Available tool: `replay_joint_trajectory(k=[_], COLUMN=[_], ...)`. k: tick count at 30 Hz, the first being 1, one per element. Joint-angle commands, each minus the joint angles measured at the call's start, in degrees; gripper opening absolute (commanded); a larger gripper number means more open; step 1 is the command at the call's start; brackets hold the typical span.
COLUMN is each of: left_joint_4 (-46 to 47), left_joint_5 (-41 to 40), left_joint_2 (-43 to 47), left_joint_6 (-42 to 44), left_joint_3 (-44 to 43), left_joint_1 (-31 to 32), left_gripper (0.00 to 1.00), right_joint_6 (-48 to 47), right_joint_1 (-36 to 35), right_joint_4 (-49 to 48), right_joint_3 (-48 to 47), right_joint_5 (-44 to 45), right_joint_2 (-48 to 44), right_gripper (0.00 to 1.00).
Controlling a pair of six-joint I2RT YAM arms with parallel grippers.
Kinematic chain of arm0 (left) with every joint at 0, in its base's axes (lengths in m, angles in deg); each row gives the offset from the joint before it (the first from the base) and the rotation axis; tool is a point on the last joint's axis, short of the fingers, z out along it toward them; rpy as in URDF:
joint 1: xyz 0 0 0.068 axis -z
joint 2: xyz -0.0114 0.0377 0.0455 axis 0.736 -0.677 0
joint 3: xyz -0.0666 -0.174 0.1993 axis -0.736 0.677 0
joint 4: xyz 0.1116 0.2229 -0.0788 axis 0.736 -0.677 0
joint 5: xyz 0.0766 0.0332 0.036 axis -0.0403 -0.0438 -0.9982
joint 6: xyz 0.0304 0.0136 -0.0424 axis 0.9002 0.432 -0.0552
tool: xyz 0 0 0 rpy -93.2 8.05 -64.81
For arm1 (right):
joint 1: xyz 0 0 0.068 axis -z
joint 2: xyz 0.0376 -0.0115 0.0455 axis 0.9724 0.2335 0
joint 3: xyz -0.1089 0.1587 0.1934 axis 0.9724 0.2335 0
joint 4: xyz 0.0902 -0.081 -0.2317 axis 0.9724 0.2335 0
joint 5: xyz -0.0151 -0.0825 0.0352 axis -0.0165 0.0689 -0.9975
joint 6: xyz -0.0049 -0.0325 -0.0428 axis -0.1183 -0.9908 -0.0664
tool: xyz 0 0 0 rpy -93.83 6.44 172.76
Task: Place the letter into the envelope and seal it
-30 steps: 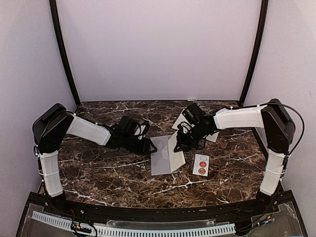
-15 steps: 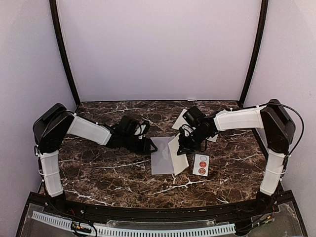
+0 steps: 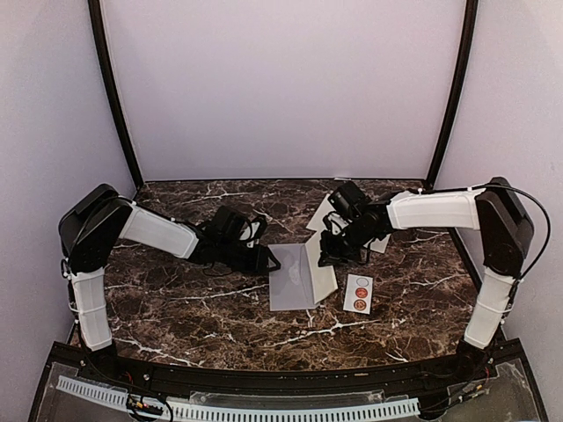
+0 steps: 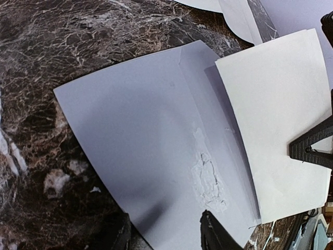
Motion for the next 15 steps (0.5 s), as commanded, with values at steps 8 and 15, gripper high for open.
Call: replay_joint_trajectory(k=[8, 15], left_joint_4=[-5.7, -4.7], left_joint_5=[-0.8, 0.4], left_joint_2=[-1.4, -1.5], left_joint_6=[-0.9, -1.4], left_joint_3=[1.1, 1.8], left_joint_1=[0.0, 0.0], left_gripper=[0.45, 0.44], right_joint_6=[2.1, 2.9], right_joint_1=[0.2, 0.3], right_joint_4=[-1.8, -3.5], right_joint_3=[-0.6, 0.1], right_joint_5=[3.2, 2.5], right_joint_2=[3.2, 4.9], right_gripper=[0.0, 0.0])
